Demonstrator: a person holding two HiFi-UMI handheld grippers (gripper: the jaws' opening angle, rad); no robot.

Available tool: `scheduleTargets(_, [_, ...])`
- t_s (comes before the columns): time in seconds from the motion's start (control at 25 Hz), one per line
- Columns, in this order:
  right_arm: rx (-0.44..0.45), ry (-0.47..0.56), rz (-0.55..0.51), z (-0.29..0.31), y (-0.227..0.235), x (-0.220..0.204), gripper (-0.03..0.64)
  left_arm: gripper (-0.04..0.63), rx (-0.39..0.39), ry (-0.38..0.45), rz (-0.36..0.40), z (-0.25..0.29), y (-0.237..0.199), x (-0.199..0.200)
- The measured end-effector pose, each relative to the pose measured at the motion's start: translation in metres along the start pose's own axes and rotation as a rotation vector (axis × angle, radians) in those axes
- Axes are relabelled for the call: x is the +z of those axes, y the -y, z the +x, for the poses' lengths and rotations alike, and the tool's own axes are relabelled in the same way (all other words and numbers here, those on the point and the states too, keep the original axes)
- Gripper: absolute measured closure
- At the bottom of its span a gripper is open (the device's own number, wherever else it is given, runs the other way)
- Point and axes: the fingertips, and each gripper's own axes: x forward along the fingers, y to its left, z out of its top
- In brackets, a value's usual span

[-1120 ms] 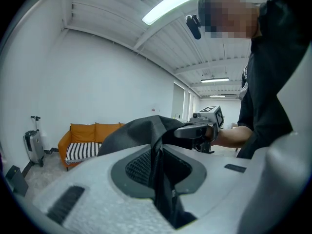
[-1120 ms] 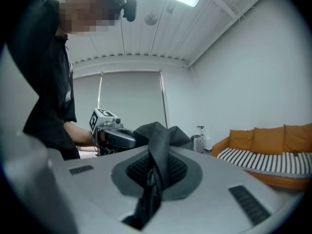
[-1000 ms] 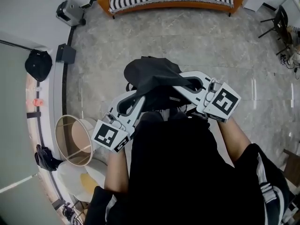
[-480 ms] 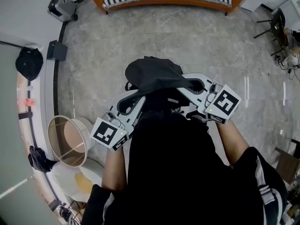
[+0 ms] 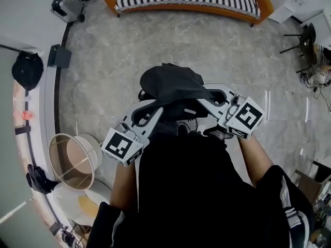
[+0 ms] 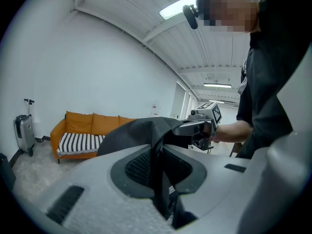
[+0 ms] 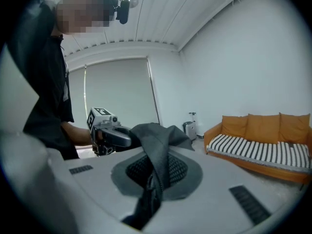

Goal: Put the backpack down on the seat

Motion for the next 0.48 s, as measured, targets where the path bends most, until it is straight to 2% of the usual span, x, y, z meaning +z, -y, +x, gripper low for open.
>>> scheduleTargets(0.28, [0.007,-0.044,-0.015,0.046,0.044,0.011,0.584,0.54,0.002,0.002,-0.014,0.015,-0.056,0.009])
scheduleTargets(0.48, [0.002,-0.04,-0.01,0.076,0.06,0.025,0.584,0.54,0.0,0.033,-0.011,0.013,-0.089,0.02])
